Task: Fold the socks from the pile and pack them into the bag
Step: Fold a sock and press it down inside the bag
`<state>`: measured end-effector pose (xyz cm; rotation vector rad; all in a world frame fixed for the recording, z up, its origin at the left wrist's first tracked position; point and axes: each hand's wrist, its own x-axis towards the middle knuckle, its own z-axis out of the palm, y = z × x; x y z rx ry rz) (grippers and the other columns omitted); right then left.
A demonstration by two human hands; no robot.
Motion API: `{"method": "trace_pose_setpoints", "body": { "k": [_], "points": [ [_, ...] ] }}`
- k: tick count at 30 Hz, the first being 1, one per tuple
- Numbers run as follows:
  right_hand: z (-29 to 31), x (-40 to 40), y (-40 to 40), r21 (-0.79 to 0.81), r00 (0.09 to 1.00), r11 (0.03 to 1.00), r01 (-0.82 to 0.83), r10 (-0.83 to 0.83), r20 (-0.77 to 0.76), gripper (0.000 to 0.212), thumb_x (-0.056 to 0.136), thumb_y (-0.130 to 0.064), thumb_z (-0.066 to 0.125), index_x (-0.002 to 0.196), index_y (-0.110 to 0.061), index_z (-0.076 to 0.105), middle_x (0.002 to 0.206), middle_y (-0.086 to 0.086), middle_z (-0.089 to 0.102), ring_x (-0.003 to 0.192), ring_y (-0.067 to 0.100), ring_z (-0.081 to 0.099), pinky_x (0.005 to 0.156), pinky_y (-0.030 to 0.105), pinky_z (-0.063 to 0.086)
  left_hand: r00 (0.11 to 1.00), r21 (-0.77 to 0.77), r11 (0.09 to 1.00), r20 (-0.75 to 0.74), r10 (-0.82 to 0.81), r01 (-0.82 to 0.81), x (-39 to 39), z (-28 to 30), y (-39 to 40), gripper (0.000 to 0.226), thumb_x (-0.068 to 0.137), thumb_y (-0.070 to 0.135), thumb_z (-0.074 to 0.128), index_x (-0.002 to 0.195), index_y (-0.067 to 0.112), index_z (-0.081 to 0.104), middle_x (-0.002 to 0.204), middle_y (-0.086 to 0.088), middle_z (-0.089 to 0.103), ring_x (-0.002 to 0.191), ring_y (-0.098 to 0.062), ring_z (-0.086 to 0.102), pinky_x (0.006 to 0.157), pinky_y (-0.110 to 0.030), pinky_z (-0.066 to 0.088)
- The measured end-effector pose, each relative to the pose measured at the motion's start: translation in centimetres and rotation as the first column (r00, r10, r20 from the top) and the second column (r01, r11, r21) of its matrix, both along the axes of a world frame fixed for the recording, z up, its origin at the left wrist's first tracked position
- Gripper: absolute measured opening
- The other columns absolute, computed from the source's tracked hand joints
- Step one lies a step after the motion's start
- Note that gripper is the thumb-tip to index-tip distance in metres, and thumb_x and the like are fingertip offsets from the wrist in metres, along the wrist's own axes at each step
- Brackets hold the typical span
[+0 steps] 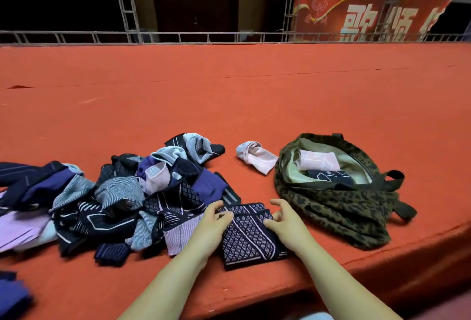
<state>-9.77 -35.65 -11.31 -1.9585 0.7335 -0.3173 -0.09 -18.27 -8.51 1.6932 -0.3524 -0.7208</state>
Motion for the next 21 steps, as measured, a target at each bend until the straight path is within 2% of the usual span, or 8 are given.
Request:
{"method": "trace_pose_setpoints", "body": {
  "k": [3,5,7,11,14,16,18,21],
  "points": [
    [-0.4,1.4,-0.5,-0.059,0.998,0.996,0.062,-0.061,0.031,0.054,0.083,-0.009,0.068,0.131,-0.014,0.046,0.069,-0.005,0.049,0.065,0.008,0.05,0.066,0.021,0.039,0.998,-0.03,0.999,0.06,-0.034,0.036,-0.2,0.0,0.2,0.029,0.094,0.022,0.054,0.12,0.032,0.046,0.122,0.006,0.055,0.099,-0.003,0.055,0.089,-0.028,0.042],
    [-0.4,2.1,-0.8,-0.115,0.997,0.99,0.083,-0.082,0.017,0.054,0.083,-0.011,0.068,0.132,-0.015,0.046,0.07,-0.006,0.05,0.07,0.009,0.052,0.071,0.025,0.041,0.971,0.074,0.993,0.214,-0.106,0.092,-0.5,-0.4,0.3,0.029,0.093,0.025,0.055,0.12,0.035,0.05,0.14,0.001,0.045,0.117,-0.007,0.05,0.101,-0.028,0.037],
    [-0.4,2.6,-0.7,-0.14,0.997,0.987,0.078,-0.081,-0.014,0.054,0.083,-0.015,0.068,0.132,-0.017,0.045,0.074,-0.006,0.052,0.076,0.012,0.056,0.077,0.028,0.044,0.903,0.222,0.966,0.374,-0.211,0.134,-0.9,-1.0,0.5,0.037,0.094,0.032,0.054,0.13,0.033,0.05,0.155,0.004,0.021,0.14,-0.01,0.025,0.116,-0.03,0.019],
    [0.4,2.4,-0.5,-0.289,0.995,0.956,0.052,-0.075,-0.069,0.053,0.081,-0.028,0.069,0.128,-0.02,0.046,0.094,-0.004,0.054,0.094,0.016,0.057,0.087,0.032,0.045,0.778,0.402,0.899,0.505,-0.374,0.171,-1.4,-2.4,0.6,0.041,0.098,0.041,0.042,0.137,0.029,0.047,0.16,0.005,-0.005,0.146,-0.012,-0.01,0.117,-0.031,0.001],
    [0.7,-0.4,-0.3,-0.326,0.996,0.944,-0.05,0.07,0.048,0.031,0.074,-0.033,0.075,0.101,-0.028,0.061,0.103,-0.007,0.052,0.098,0.008,0.054,0.091,0.025,0.043,0.788,0.422,0.88,0.456,-0.414,0.218,-0.8,-2.6,0.5,0.038,0.1,0.04,0.037,0.134,0.031,0.051,0.16,0.003,0.0,0.146,-0.012,-0.008,0.117,-0.03,0.0],
    [0.6,-3.0,-0.3,-0.329,0.975,0.922,-0.204,0.22,0.01,0.025,0.066,-0.045,0.075,0.085,-0.04,0.061,0.111,-0.015,0.049,0.109,0.002,0.047,0.094,0.012,0.034,0.787,0.429,0.88,0.462,-0.41,0.206,-0.4,-2.6,0.3,0.037,0.1,0.04,0.038,0.133,0.031,0.052,0.16,0.002,0.003,0.146,-0.012,-0.005,0.117,-0.03,0.001],
    [0.2,-5.0,-0.5,-0.329,0.941,0.881,-0.34,0.32,-0.115,0.031,0.063,-0.051,0.075,0.089,-0.047,0.059,0.124,-0.018,0.043,0.12,-0.002,0.036,0.094,0.0,0.021,0.776,0.446,0.876,0.482,-0.407,0.182,-0.4,-2.6,0.1,0.036,0.099,0.04,0.04,0.131,0.032,0.054,0.16,0.002,0.005,0.147,-0.013,-0.003,0.117,-0.031,0.003],
    [-0.5,-5.5,-1.1,-0.411,0.919,0.823,-0.393,0.35,-0.18,0.036,0.072,-0.035,0.079,0.105,-0.039,0.065,0.129,-0.019,0.037,0.124,0.0,0.029,0.095,-0.003,0.013,0.774,0.458,0.879,0.506,-0.38,0.133,-0.5,-2.6,-0.1,0.036,0.098,0.043,0.041,0.13,0.035,0.055,0.16,0.003,0.005,0.147,-0.013,-0.002,0.117,-0.032,0.004]
  ]
}}
